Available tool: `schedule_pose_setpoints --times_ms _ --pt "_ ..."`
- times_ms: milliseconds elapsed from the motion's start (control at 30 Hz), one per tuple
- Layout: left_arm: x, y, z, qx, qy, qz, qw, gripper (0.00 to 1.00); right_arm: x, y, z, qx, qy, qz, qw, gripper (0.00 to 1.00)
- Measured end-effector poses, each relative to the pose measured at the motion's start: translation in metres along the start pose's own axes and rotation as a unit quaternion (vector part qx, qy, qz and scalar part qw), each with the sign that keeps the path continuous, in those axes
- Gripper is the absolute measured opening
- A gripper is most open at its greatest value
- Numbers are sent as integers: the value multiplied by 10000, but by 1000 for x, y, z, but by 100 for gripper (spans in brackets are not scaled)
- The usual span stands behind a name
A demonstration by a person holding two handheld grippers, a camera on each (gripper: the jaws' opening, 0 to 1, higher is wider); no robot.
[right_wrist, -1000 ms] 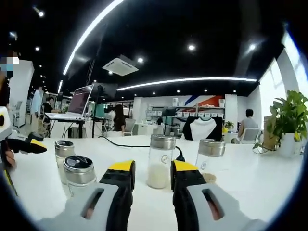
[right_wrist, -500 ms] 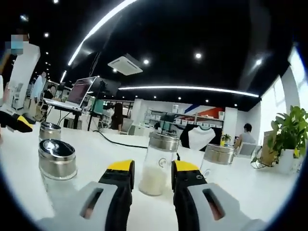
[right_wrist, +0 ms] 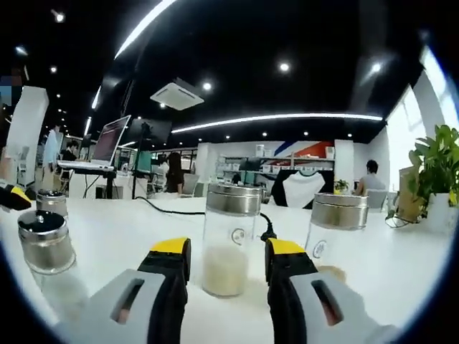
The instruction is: Rotate the seasoning bottle until the label or dispensing opening points toward the visible target arrow and the bottle remains upright within the marked orientation range
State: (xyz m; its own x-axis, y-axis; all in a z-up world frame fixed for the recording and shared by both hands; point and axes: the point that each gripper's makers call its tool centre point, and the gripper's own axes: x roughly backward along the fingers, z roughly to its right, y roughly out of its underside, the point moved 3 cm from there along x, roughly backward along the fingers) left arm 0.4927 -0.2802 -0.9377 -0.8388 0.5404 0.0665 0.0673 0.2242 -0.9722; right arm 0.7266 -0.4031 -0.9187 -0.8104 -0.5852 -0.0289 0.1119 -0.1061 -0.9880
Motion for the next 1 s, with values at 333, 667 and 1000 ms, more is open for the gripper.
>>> schedule_pose_setpoints --times_ms 333,667,1000 --pt "0 -7 0 641 145 247 9975 100 -20 4 1 206 -104 -91 9997 41" --pt "-1 -4 3 417 133 148 9989 100 -33 8 3 283 -172 -185 9993 39" --pt "-1 -2 3 371 106 89 9992 99 -36 11 1 323 -252 -292 9987 41"
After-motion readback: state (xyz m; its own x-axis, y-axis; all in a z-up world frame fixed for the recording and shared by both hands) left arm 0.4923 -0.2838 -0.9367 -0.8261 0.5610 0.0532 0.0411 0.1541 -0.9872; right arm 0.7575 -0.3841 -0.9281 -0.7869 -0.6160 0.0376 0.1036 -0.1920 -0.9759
